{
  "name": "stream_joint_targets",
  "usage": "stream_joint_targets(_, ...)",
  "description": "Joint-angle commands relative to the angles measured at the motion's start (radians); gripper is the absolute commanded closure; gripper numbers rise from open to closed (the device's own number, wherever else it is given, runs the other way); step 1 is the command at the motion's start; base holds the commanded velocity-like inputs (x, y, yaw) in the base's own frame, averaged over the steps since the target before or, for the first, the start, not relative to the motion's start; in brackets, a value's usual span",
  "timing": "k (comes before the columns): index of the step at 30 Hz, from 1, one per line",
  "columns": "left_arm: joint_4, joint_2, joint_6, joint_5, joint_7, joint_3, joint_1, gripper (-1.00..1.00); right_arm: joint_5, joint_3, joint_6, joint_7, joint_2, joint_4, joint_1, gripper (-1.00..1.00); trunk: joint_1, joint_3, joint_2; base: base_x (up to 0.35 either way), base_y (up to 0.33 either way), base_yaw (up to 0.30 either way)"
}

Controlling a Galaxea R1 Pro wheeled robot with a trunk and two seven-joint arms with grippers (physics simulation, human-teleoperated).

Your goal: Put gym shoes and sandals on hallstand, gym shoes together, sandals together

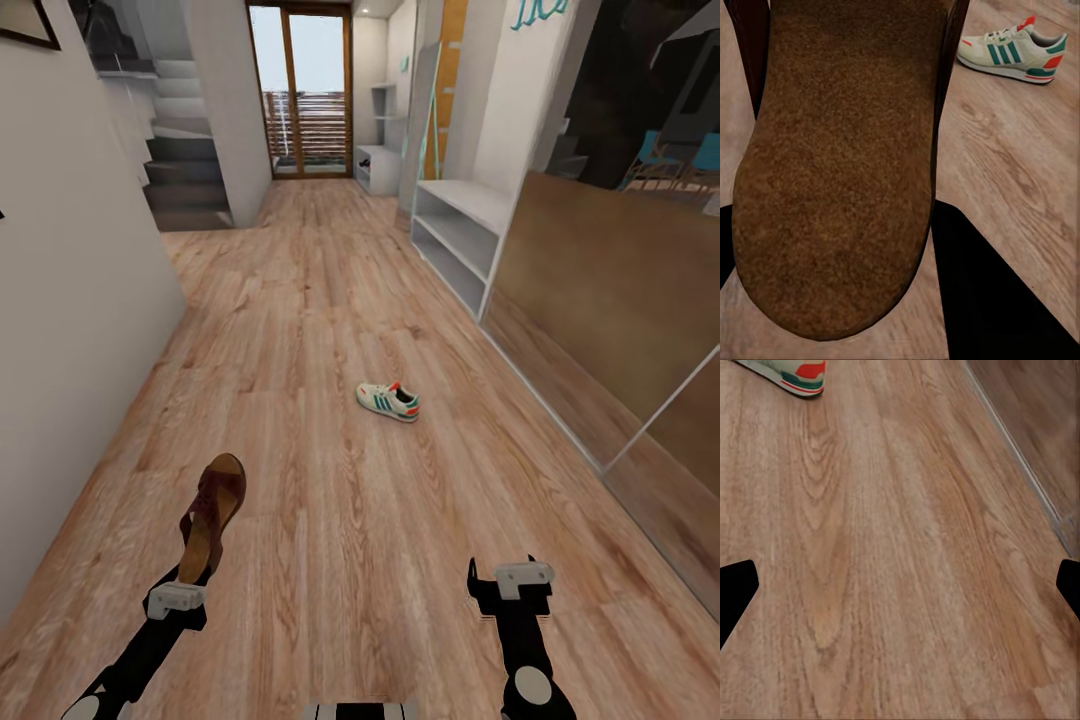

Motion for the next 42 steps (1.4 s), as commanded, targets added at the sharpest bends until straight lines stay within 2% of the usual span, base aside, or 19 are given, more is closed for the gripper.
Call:
stream_joint_targets(1,0.000,0.000,0.001,0.006,-0.010,0.002,0.000,1.00,-0.003,0.004,0.008,-0.008,-0.001,-0.001,-0.001,-1.00,0.000,0.001,0.000,0.226,-0.212,0.000)
stream_joint_targets(12,0.000,0.000,0.000,0.006,-0.011,0.002,0.000,1.00,-0.003,0.004,0.008,-0.007,0.000,-0.001,-0.001,-1.00,0.000,0.010,0.000,0.241,-0.196,0.000)
stream_joint_targets(28,0.000,-0.001,0.000,0.005,-0.010,0.001,0.000,1.00,-0.003,0.004,0.008,-0.007,0.001,-0.001,-0.001,-1.00,0.000,0.012,0.000,0.104,-0.100,0.000)
stream_joint_targets(42,0.000,-0.001,0.001,0.004,-0.010,0.000,0.000,1.00,-0.002,0.004,0.008,-0.007,0.002,0.000,-0.002,-1.00,0.000,0.012,0.000,0.247,-0.170,0.055)
